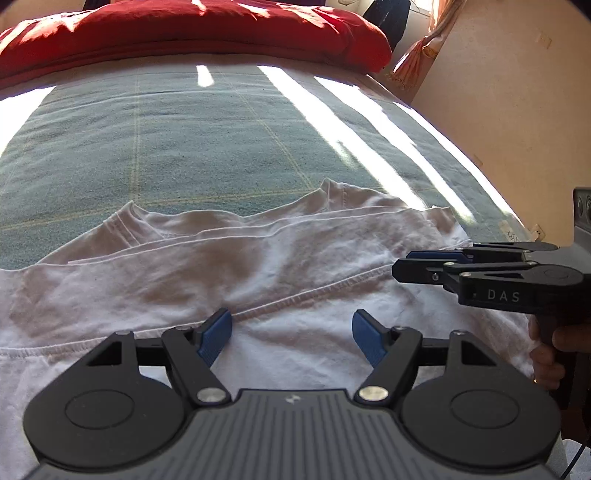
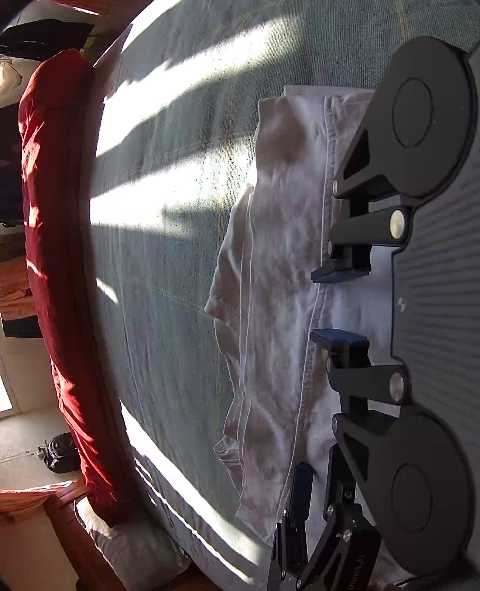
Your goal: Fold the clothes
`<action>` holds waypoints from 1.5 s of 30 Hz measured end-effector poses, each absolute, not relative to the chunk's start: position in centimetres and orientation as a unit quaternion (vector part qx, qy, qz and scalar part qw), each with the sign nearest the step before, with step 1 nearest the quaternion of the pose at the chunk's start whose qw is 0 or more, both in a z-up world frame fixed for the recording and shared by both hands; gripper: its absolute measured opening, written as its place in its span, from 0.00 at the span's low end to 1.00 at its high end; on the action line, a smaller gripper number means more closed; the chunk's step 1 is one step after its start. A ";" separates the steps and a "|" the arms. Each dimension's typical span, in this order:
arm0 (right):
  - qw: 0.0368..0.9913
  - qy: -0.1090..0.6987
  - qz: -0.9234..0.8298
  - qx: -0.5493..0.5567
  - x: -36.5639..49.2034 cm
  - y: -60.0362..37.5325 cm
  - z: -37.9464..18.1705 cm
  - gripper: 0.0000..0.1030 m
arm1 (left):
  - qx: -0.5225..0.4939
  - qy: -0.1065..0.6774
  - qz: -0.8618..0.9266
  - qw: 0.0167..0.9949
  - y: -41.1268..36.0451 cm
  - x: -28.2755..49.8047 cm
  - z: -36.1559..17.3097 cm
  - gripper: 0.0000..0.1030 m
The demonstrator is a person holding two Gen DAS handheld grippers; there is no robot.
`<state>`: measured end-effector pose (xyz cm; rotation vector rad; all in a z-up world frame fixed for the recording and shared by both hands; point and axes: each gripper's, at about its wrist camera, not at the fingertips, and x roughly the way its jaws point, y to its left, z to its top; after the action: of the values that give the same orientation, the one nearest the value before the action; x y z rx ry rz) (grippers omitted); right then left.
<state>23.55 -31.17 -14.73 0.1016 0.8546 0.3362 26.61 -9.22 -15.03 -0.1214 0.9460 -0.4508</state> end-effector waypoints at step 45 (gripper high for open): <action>0.904 0.406 0.120 0.061 29.1 -31.0 -13.3 0.50 | -0.080 0.452 -0.084 0.885 -1.2 25.5 -11.6 0.79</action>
<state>29.14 -31.02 -13.30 0.1255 0.8398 0.2486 25.45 -1.20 -11.57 -0.1657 0.9394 -0.1757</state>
